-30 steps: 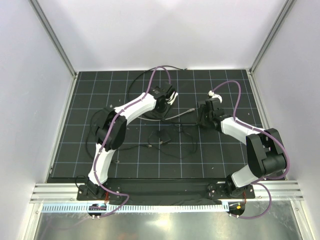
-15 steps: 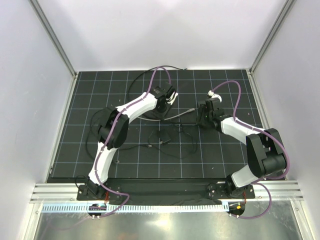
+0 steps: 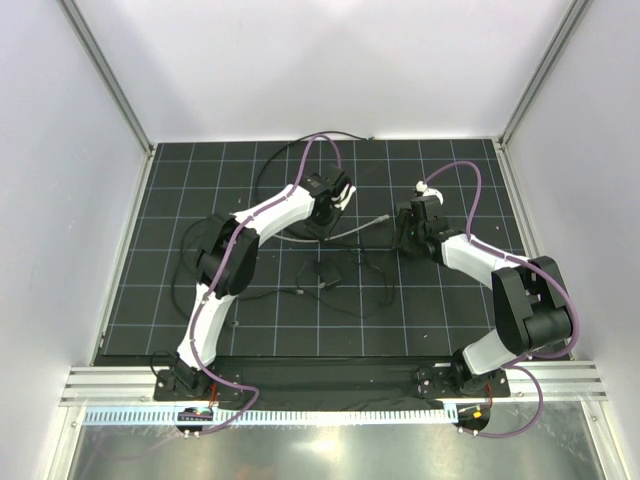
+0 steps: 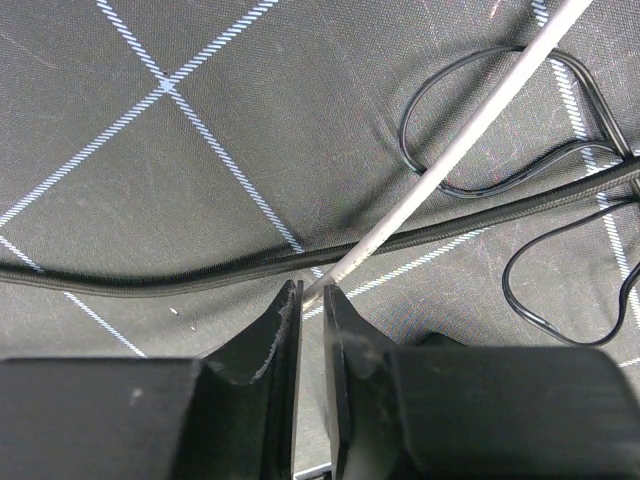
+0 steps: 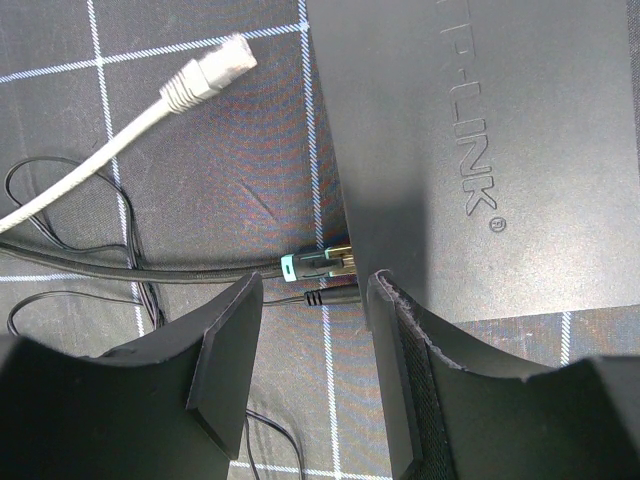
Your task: Pull the plug from the switch port
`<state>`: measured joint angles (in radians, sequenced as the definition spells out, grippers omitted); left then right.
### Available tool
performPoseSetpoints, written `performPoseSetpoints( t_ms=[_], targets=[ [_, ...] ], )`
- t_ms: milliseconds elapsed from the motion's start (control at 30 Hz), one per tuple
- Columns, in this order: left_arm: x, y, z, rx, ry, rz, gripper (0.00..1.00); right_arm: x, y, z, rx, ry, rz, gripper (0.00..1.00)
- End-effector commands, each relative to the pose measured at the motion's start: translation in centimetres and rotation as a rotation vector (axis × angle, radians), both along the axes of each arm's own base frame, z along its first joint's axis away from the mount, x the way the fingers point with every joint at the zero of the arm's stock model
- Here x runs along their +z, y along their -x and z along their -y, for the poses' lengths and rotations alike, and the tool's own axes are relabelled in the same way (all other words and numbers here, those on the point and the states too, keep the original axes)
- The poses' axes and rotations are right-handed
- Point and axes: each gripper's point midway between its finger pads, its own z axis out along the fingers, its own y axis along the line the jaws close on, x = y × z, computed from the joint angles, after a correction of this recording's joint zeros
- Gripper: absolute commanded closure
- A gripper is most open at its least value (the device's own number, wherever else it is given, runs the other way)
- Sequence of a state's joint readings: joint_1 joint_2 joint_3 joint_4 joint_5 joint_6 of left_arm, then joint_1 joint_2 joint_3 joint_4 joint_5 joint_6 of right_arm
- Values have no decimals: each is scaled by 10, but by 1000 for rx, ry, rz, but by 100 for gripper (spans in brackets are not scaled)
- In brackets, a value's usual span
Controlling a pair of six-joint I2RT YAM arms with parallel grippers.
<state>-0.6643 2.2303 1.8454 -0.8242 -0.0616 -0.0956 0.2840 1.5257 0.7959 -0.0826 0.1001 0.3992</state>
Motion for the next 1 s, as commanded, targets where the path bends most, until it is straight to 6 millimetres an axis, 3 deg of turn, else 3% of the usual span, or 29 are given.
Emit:
performPoseSetpoints(
  t_ms=[0, 133, 333, 400, 433, 533, 600, 633, 700, 767, 967],
  targets=[
    [10, -8, 5, 0, 30, 16, 84, 9, -10, -2, -3, -17, 43, 46],
    [18, -10, 9, 18, 63, 9, 100, 8, -9, -1, -6, -10, 38, 46],
    [44, -18, 7, 52, 113, 54, 100, 10, -8, 0, -7, -5, 42, 46],
    [50, -18, 8, 51, 126, 64, 92, 12, -9, 0, -9, -7, 47, 46],
    [51, -21, 11, 49, 142, 75, 80, 12, -9, 0, -10, -8, 48, 46],
    [61, -22, 34, 23, 253, 61, 66, 13, -7, 10, -59, 14, 47, 46],
    [58, -23, 51, 9, 318, 27, 62, 14, -5, 16, -81, 26, 43, 46],
    [68, -30, 61, 1, 354, 46, 59, 14, -6, 22, -106, 22, 42, 46],
    [63, -33, 77, -18, 386, 35, 59, 11, -5, 26, -119, 8, 33, 46],
    [76, -41, 94, -41, 418, 82, 58, 12, -6, 28, -121, -14, 35, 46],
    [77, -48, 136, -137, 475, 126, 55, 12, -6, 25, -104, -26, 37, 46]
  ],
)
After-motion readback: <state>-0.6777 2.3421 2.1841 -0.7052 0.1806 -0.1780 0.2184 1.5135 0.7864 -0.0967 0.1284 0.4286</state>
